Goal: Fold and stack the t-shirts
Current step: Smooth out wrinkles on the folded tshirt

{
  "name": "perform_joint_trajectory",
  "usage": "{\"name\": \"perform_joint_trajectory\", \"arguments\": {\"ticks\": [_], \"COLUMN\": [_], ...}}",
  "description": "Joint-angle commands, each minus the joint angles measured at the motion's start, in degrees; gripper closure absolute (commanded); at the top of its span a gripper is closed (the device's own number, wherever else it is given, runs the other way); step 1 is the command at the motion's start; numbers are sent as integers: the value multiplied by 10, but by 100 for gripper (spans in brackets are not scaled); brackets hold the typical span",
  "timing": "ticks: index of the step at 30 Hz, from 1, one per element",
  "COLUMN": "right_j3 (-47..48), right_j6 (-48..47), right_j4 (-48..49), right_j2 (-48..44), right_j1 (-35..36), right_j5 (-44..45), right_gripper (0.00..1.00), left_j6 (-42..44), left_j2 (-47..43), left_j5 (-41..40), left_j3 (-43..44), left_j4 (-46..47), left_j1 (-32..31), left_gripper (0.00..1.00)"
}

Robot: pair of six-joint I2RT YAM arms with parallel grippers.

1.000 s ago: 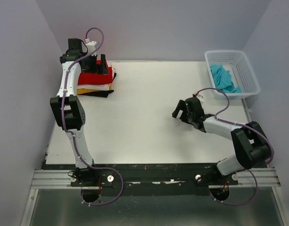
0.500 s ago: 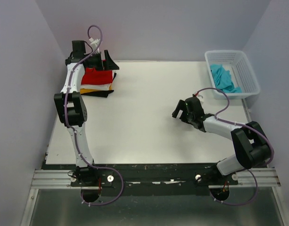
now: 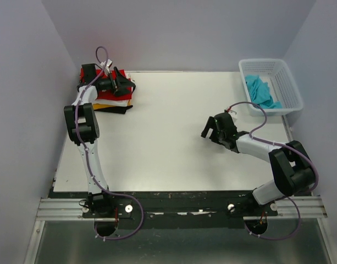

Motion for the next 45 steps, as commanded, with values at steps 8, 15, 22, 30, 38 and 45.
{"name": "perform_joint_trajectory", "arguments": {"ticks": [8, 15, 22, 30, 38, 45], "right_j3": [-1, 3, 9, 19, 24, 25], "right_j6": [-7, -4, -2, 0, 1, -3], "right_j4": [-50, -53, -56, -62, -52, -57], "right_j2": [11, 10, 10, 19, 30, 17], "right_j1": [0, 0, 0, 0, 0, 0], "right_j5": [23, 27, 30, 40, 31, 36], "right_gripper": [0, 0, 0, 0, 0, 0], "left_j6": [127, 35, -206, -193, -210, -176], "left_j2": [-131, -208, 14, 73, 97, 77], "left_j5": [-148, -308, -221, -304, -372, -323], "left_j3": [75, -6, 209, 206, 175, 216], "left_j4": [-137, 37, 108, 84, 25, 2], "left_j1": [-1, 26, 85, 92, 97, 98], "left_gripper": [1, 1, 1, 1, 1, 1]}}
